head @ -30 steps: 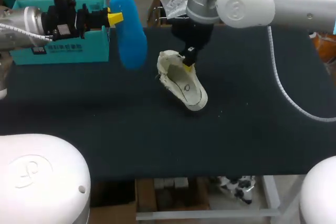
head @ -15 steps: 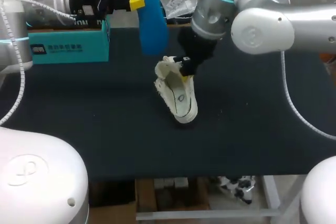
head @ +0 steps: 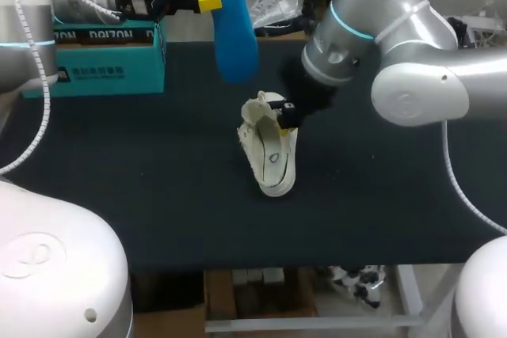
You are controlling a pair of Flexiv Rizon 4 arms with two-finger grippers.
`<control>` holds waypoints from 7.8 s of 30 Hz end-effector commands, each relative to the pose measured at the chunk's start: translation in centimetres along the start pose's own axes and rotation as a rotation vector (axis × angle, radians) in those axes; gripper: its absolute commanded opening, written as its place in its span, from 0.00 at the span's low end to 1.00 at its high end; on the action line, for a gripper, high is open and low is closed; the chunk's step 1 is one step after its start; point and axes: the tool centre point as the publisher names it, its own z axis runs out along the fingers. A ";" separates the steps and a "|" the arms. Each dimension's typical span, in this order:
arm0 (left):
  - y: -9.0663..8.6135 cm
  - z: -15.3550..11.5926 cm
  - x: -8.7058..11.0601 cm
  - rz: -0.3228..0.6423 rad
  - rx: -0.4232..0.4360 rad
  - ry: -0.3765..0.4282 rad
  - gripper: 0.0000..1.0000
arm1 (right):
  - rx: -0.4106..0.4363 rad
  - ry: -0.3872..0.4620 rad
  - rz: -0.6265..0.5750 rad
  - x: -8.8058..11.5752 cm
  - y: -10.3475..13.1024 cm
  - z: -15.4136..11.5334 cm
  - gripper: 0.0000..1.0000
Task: Open the shoe tongue, take the insole out of the shoe, put the insole back into the shoe, and pack the shoe into the shoebox
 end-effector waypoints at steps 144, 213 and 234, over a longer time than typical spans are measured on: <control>3.5 7.4 14.7 -0.435 0.062 -0.177 0.00 | 0.496 0.699 1.543 1.7 -8.6 -12.3 1.00; 11.8 11.6 11.5 0.058 -0.018 0.158 1.00 | 0.660 0.893 1.638 2.9 -6.4 -8.1 0.00; 12.2 5.5 10.6 -0.165 -0.280 0.431 1.00 | 0.696 0.861 1.483 5.7 -9.6 -10.5 0.00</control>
